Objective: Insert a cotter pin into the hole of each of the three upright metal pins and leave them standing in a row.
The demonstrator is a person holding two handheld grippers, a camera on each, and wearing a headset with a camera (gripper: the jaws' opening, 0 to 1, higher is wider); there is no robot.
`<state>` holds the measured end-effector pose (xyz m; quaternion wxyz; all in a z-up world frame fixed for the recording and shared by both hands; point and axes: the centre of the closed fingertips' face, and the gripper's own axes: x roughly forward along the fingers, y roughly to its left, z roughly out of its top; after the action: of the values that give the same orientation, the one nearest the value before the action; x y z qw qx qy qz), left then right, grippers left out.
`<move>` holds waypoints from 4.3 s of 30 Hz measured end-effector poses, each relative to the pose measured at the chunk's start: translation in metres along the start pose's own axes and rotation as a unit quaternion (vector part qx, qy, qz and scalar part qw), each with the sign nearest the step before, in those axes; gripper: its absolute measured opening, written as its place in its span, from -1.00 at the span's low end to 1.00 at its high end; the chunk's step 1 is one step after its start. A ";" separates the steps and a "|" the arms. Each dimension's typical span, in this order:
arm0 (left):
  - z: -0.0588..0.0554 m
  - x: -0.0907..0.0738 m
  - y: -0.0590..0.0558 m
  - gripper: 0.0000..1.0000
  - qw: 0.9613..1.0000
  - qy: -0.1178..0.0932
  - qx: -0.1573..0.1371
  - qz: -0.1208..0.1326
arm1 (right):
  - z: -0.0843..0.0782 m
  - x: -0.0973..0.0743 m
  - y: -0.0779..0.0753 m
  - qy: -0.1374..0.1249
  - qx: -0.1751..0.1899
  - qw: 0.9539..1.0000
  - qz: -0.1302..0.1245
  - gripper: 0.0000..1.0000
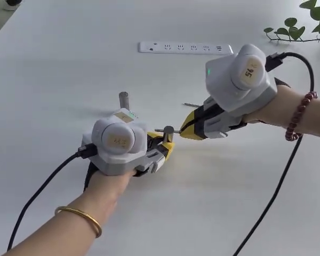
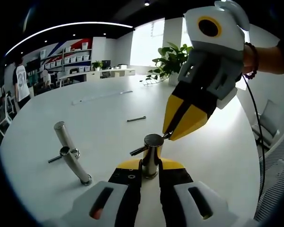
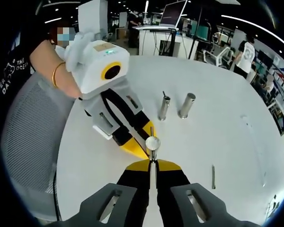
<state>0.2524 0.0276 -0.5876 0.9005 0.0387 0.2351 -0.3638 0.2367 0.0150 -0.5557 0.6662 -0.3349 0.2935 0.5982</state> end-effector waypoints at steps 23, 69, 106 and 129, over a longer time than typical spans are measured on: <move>-0.001 0.001 0.000 -0.76 1.000 0.001 -0.008 0.009 | 0.003 0.006 -0.003 0.002 -0.004 1.000 0.000 -1.00; 0.001 -0.057 0.012 -0.11 1.000 -0.001 -0.026 0.010 | 0.015 0.032 -0.006 -0.013 0.051 0.999 -0.003 -0.82; 0.009 -0.099 0.013 0.59 1.000 -0.024 -0.008 0.006 | 0.027 0.035 -0.025 -0.003 0.030 1.000 0.007 -0.84; 0.007 -0.097 0.018 0.82 0.999 -0.034 -0.026 0.005 | 0.027 0.042 -0.040 -0.006 0.009 0.999 0.032 -0.83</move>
<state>0.2074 0.1009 -0.5393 0.9105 0.0042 0.2132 -0.3542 0.2810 0.0589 -0.5690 0.6519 -0.3155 0.3055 0.6182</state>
